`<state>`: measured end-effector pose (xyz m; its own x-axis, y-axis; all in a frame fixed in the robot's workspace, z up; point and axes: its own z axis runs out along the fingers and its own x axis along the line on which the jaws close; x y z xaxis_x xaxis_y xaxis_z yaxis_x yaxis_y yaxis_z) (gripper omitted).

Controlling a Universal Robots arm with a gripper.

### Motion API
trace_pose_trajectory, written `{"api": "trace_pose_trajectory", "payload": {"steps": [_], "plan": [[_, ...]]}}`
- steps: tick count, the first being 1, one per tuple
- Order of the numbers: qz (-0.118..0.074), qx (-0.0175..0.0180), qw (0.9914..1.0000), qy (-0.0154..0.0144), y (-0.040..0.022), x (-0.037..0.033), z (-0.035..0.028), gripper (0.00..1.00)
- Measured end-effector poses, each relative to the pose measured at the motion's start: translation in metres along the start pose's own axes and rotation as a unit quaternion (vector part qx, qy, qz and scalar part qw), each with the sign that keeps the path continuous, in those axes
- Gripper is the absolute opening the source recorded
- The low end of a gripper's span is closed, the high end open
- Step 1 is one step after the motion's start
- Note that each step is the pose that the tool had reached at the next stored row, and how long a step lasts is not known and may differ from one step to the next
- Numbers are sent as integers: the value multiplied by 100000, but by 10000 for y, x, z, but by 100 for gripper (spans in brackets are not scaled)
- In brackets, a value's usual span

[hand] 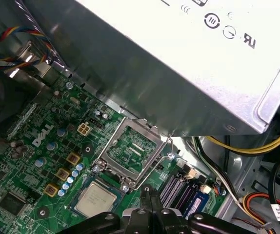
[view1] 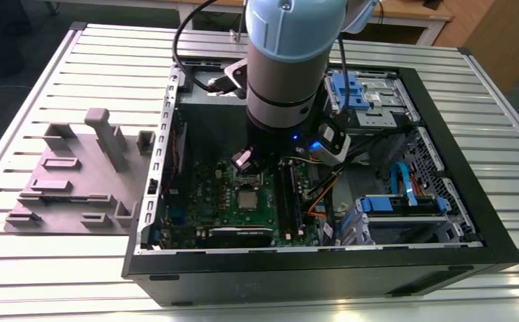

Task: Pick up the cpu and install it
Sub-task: 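Close the cpu cover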

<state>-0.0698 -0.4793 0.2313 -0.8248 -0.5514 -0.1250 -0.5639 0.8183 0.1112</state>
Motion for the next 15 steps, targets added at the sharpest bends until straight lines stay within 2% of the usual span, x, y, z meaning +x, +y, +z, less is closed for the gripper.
{"api": "trace_pose_trajectory", "payload": {"steps": [2, 7, 15], "plan": [[2, 5, 100000, 0, -4, -9, 12, 10], [99, 14, 100000, -12, -27, -42, 104, 10], [95, 28, 100000, -5, 33, -60, 261, 10]]}}
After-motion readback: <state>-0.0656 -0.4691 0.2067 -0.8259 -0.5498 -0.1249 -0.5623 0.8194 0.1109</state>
